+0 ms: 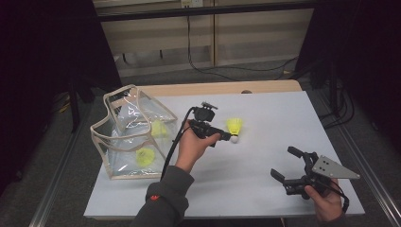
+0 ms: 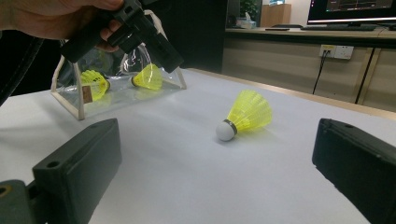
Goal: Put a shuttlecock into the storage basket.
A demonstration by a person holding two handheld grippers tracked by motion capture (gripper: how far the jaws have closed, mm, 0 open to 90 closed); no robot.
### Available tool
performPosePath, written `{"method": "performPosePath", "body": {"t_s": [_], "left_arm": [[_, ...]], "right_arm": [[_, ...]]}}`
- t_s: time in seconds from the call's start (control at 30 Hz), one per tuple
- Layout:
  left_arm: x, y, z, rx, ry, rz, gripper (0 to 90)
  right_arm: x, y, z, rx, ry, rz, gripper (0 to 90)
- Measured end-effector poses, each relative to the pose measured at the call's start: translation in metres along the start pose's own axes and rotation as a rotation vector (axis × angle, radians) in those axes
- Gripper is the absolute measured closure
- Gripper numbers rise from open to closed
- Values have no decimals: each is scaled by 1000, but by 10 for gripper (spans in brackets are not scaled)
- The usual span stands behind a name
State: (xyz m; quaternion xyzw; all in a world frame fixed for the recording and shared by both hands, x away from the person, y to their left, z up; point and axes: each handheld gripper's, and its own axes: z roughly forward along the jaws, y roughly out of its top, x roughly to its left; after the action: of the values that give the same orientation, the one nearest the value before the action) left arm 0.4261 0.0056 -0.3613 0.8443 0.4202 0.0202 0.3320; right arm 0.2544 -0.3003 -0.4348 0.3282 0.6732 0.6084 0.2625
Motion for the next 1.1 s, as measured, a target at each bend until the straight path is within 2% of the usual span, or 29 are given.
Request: {"method": "performPosePath", "body": {"t_s": [0.83, 1.1], "left_arm": [[-1, -2, 25, 11, 26, -13, 85], [-2, -2, 32, -4, 34, -8, 79]], "right_arm": [[0, 0, 0, 1, 2, 4, 11], [0, 0, 0, 0, 0, 5, 11]]}}
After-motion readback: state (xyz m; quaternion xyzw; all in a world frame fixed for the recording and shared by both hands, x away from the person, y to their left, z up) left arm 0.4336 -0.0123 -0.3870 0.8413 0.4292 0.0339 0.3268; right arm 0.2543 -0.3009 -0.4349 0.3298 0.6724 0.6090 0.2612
